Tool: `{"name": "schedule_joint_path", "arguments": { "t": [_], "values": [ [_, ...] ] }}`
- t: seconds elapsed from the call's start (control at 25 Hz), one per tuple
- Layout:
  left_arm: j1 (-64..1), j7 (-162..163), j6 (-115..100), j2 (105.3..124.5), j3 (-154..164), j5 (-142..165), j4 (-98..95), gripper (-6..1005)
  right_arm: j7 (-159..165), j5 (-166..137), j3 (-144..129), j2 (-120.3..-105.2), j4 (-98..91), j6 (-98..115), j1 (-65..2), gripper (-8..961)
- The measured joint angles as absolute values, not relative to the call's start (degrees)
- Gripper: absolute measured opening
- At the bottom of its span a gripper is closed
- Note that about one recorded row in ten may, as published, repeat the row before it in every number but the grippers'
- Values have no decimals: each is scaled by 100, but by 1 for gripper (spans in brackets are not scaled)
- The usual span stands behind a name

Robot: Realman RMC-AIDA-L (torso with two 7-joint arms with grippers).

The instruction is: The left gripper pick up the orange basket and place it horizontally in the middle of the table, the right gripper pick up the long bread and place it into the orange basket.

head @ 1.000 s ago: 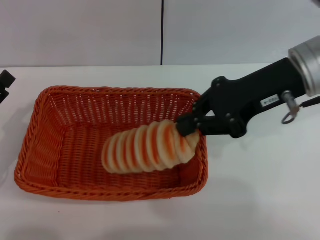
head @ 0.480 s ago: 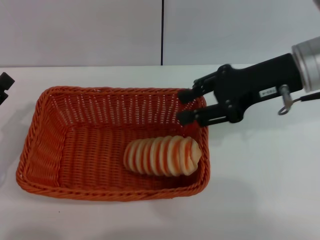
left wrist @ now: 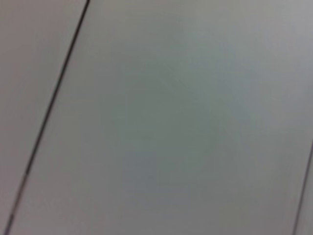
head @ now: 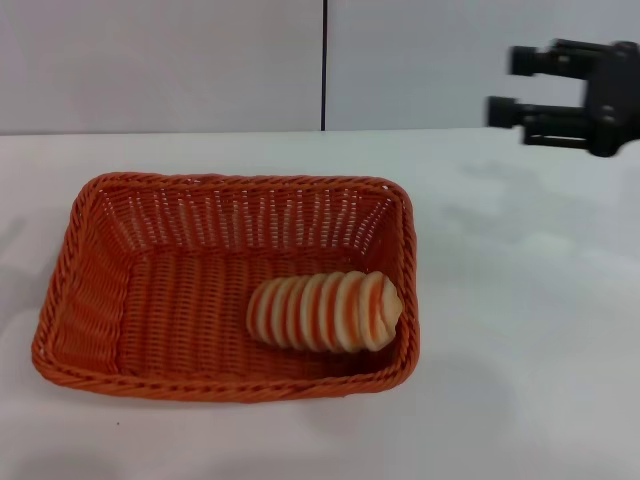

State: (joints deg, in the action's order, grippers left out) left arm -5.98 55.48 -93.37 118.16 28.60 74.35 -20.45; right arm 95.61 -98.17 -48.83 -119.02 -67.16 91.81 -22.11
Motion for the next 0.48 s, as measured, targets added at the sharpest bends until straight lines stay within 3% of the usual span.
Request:
{"name": "schedule_joint_path", "arguments": {
  "t": [0.2, 0.48],
  "values": [
    [-555, 4952, -9443, 11816, 2570, 7435, -1750, 770, 6967, -7933, -4672, -11903, -4886, 8530, -1572, 743],
    [-523, 3620, -9611, 11837, 2032, 7436, -1029, 770, 2579, -4865, -4179, -11906, -1249, 8848, -1787, 743]
  ]
}}
